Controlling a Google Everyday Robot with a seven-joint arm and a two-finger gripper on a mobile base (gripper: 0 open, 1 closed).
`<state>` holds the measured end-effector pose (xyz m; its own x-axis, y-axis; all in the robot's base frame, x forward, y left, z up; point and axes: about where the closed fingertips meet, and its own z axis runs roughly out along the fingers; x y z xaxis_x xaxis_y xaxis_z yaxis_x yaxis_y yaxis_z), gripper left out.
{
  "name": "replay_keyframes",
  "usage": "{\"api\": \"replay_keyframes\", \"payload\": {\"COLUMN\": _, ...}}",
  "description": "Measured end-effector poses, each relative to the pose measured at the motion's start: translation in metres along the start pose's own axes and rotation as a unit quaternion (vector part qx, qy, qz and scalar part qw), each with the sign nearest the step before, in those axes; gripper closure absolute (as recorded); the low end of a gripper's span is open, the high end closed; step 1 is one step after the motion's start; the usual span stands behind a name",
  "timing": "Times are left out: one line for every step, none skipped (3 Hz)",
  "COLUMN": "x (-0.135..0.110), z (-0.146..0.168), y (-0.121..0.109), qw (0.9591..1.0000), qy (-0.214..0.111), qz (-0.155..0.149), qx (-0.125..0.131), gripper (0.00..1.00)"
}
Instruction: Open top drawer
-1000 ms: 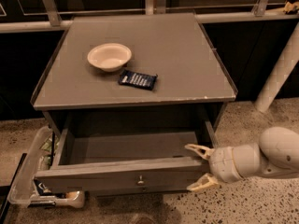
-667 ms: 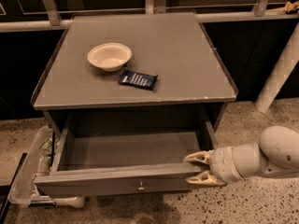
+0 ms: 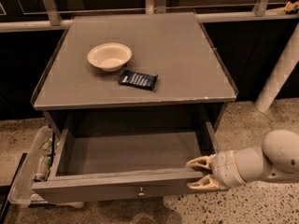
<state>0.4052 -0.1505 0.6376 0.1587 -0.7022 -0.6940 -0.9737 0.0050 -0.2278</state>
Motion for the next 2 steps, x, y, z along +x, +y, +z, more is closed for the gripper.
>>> {"api": "replay_keyframes", "payload": {"x": 0.0008, "z": -0.001, "y": 0.0108, "qw": 1.0, "qy": -0.002, "qz": 0.004, "qx": 0.0, "gripper": 1.0}}
{"api": "replay_keyframes", "payload": {"x": 0.0007, "z": -0.0011, "y": 0.0108, "qw": 1.0, "qy": -0.002, "qz": 0.004, "qx": 0.0, "gripper": 0.82}}
